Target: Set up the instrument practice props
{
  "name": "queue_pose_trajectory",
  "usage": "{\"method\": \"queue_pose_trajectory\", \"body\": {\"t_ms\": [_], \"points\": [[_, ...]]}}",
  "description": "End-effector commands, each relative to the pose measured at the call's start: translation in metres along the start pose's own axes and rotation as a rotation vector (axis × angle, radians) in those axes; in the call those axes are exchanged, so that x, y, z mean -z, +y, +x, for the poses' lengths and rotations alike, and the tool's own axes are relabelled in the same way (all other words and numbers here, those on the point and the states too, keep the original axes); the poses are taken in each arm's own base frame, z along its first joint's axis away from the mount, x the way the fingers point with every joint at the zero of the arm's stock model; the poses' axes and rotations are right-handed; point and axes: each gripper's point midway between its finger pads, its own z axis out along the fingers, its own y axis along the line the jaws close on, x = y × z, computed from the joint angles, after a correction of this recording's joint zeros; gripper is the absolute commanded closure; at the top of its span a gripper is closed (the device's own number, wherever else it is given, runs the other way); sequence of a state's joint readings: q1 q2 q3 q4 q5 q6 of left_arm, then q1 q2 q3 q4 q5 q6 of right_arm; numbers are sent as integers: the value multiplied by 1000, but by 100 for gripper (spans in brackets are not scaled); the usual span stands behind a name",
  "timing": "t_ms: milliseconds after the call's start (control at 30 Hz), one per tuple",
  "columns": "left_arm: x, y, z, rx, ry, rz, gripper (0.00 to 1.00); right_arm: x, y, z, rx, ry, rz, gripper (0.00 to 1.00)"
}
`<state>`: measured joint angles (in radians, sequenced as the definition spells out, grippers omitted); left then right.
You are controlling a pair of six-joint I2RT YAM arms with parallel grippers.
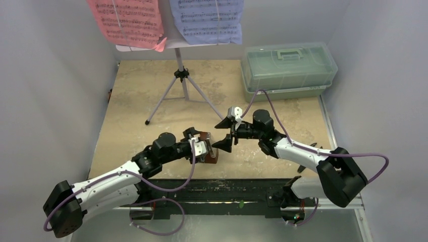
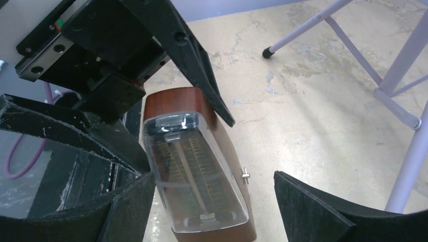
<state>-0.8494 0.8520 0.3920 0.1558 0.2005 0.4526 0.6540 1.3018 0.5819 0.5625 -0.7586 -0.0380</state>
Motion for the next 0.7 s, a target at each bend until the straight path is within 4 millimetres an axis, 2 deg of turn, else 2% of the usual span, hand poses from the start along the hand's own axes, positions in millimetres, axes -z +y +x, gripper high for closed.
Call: {"method": "queue_pose_trajectory", "body": {"t_ms": [0,200,533,667], "points": [[2,-10,6,-23,29,45,25,1,9,-9,-19,-31,-76,11],[-1,-9,9,-35,46,51,40,-4,4,-1,-37,-12,-68,10],[-4,-9,9,-48,58,63,58,-9,4,4,-47,-9,-79,11],[-4,-9,9,-52,61,65,61,-11,5,6,-55,0,-82,12]]}}
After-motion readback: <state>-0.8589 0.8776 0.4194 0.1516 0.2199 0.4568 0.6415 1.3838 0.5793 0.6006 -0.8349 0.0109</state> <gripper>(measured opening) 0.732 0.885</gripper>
